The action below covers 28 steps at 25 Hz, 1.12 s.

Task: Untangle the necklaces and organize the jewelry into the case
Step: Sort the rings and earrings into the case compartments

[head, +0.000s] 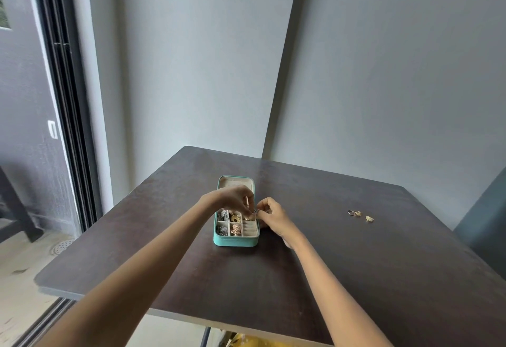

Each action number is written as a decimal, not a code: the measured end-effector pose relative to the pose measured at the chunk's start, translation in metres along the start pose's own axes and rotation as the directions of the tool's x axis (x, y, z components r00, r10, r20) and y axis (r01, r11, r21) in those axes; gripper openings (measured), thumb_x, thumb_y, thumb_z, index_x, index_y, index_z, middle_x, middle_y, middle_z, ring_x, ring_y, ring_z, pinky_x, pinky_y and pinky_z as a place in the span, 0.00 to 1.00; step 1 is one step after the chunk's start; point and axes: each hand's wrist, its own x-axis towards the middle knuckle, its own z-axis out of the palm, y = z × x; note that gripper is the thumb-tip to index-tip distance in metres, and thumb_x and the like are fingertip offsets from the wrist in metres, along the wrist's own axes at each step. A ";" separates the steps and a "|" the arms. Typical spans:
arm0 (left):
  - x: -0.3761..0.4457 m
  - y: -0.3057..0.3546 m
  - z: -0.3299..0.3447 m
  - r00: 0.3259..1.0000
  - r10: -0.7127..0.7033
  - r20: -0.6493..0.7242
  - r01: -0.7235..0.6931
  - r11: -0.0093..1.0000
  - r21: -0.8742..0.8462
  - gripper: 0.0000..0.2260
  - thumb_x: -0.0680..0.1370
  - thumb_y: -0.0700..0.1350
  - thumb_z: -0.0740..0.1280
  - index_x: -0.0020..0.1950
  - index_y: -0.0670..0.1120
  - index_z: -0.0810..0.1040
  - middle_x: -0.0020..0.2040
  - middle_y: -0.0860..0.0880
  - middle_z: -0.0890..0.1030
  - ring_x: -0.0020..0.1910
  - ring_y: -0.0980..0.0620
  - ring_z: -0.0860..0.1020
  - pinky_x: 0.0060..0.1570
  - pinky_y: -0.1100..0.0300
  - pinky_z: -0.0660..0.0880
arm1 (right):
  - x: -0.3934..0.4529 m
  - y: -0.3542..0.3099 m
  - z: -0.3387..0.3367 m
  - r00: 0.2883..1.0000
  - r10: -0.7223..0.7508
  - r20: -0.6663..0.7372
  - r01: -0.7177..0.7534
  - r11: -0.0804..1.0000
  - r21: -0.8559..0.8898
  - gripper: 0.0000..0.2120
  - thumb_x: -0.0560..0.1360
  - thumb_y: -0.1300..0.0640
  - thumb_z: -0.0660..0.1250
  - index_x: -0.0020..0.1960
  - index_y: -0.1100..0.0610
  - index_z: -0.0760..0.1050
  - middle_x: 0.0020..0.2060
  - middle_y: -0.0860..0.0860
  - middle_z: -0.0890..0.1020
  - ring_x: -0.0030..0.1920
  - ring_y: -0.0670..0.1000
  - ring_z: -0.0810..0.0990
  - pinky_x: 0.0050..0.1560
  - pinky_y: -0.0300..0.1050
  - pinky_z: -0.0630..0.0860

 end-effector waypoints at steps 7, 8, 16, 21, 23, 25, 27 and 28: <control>-0.001 -0.005 -0.010 0.992 -0.070 0.106 0.071 0.997 -0.002 0.12 0.71 0.40 0.74 0.50 0.47 0.74 0.43 0.50 0.76 0.39 0.51 0.74 0.33 0.61 0.72 | 0.007 -0.007 0.004 0.991 0.133 -0.009 -0.133 0.991 -0.010 0.09 0.73 0.60 0.69 0.49 0.59 0.69 0.38 0.50 0.74 0.35 0.45 0.73 0.29 0.35 0.73; 0.000 -0.005 -0.008 0.993 -0.077 0.090 0.077 0.997 -0.005 0.12 0.71 0.41 0.74 0.50 0.47 0.73 0.42 0.51 0.75 0.39 0.52 0.73 0.33 0.62 0.72 | 0.008 -0.009 0.003 0.988 0.154 0.005 -0.154 0.988 0.003 0.10 0.73 0.60 0.70 0.49 0.59 0.69 0.37 0.50 0.74 0.34 0.45 0.73 0.29 0.35 0.73; 0.003 -0.006 0.000 0.996 -0.083 0.030 0.083 0.997 0.007 0.12 0.70 0.42 0.74 0.47 0.49 0.73 0.45 0.49 0.76 0.44 0.50 0.75 0.40 0.59 0.73 | 0.012 -0.007 -0.001 0.976 0.207 0.072 -0.212 0.975 0.069 0.12 0.72 0.60 0.72 0.48 0.58 0.68 0.34 0.51 0.74 0.30 0.45 0.73 0.29 0.36 0.74; 0.000 -0.004 -0.011 0.992 -0.098 0.085 0.100 0.995 -0.026 0.10 0.74 0.42 0.70 0.54 0.46 0.75 0.41 0.51 0.76 0.33 0.54 0.73 0.28 0.62 0.70 | 0.015 -0.004 -0.004 0.973 0.211 0.089 -0.222 0.966 0.132 0.10 0.74 0.57 0.69 0.47 0.57 0.68 0.35 0.53 0.77 0.29 0.45 0.75 0.28 0.37 0.74; -0.001 0.001 -0.015 0.998 -0.058 0.006 0.058 0.996 -0.063 0.05 0.76 0.43 0.68 0.51 0.46 0.76 0.41 0.49 0.78 0.34 0.52 0.75 0.31 0.60 0.71 | 0.015 -0.005 -0.005 0.974 0.207 0.097 -0.220 0.963 0.155 0.09 0.76 0.56 0.67 0.46 0.57 0.67 0.34 0.53 0.77 0.28 0.45 0.75 0.27 0.37 0.74; 0.002 0.015 -0.014 0.990 -0.003 -0.143 -0.001 1.000 -0.027 0.05 0.77 0.42 0.67 0.51 0.44 0.78 0.46 0.45 0.81 0.42 0.49 0.78 0.41 0.57 0.74 | 0.013 -0.003 -0.006 0.983 0.176 0.055 -0.184 0.959 0.214 0.08 0.77 0.55 0.66 0.46 0.57 0.68 0.35 0.52 0.76 0.27 0.44 0.74 0.25 0.38 0.73; 0.013 0.038 -0.005 0.961 0.022 -0.276 -0.017 1.000 0.020 0.06 0.77 0.43 0.66 0.53 0.43 0.78 0.51 0.45 0.81 0.50 0.48 0.78 0.49 0.56 0.73 | 0.012 0.000 -0.014 0.987 0.138 -0.085 -0.110 0.956 0.271 0.08 0.77 0.53 0.65 0.45 0.56 0.69 0.34 0.51 0.76 0.25 0.43 0.73 0.22 0.37 0.70; 0.020 0.051 0.003 0.946 0.022 -0.323 -0.017 1.000 0.016 0.07 0.77 0.44 0.65 0.53 0.44 0.78 0.53 0.46 0.81 0.52 0.47 0.78 0.49 0.56 0.73 | 0.010 0.001 -0.022 0.976 0.126 -0.178 -0.075 0.960 0.269 0.08 0.77 0.53 0.65 0.45 0.56 0.69 0.33 0.51 0.76 0.24 0.44 0.72 0.21 0.37 0.69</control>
